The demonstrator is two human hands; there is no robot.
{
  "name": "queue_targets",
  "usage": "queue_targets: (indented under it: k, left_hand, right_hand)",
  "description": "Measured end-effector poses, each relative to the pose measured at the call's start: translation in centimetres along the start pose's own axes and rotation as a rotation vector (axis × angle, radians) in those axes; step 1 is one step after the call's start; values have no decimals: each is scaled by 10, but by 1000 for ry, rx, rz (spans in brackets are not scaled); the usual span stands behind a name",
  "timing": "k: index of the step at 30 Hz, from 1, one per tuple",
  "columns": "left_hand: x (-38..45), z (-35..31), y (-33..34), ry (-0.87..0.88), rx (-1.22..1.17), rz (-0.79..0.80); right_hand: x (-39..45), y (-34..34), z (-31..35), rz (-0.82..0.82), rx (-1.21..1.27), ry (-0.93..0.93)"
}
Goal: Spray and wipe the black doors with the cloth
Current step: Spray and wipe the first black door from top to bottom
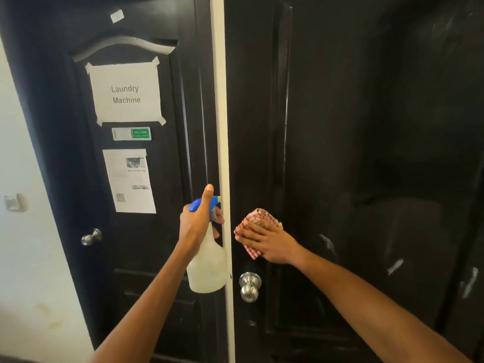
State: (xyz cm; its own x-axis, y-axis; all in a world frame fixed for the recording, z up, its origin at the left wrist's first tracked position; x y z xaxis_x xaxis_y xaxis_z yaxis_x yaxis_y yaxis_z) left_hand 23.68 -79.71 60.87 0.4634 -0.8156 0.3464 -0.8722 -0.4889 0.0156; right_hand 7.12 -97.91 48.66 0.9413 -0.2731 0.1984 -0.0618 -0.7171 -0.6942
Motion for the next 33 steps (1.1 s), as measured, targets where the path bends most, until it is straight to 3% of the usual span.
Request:
queue_targets:
  k: [4, 12, 15, 19, 26, 29, 31, 33]
  left_hand:
    - [0, -3, -1, 16, 9, -18]
    - [7, -13, -2, 56, -16, -30]
    - [4, -4, -4, 42, -16, -35]
    - [-2, 11, -8, 9, 3, -40]
    - [-10, 36, -21, -44, 22, -62]
    - [-15, 40, -21, -46, 48, -39]
    - [-18, 40, -19, -43, 53, -32]
    - [-21, 40, -17, -50, 44, -25]
  right_hand:
    - [10, -20, -13, -13, 3, 7]
    - [84, -177, -146, -463, 170, 653]
    - [98, -189, -157, -567, 219, 760]
    - [98, -128, -88, -483, 147, 476]
    - [20, 34, 61, 40, 115, -56]
    - [7, 49, 71, 114, 84, -119]
    - [9, 40, 62, 57, 67, -121]
    - [11, 22, 39, -40, 101, 14]
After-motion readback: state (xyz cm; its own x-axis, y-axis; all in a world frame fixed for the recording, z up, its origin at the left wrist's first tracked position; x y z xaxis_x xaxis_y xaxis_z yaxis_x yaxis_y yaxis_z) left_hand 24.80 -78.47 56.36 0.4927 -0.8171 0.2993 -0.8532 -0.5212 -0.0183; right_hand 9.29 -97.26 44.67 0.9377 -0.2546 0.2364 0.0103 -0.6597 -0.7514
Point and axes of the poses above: each hand's wrist, its own x-axis towards the middle knuckle, its own y-axis out of the palm, z = x × y, the point moved 4 cm from there along x, towards the middle knuckle, and after that the axes turned 4 degrees about z, right-handed, at the moved point
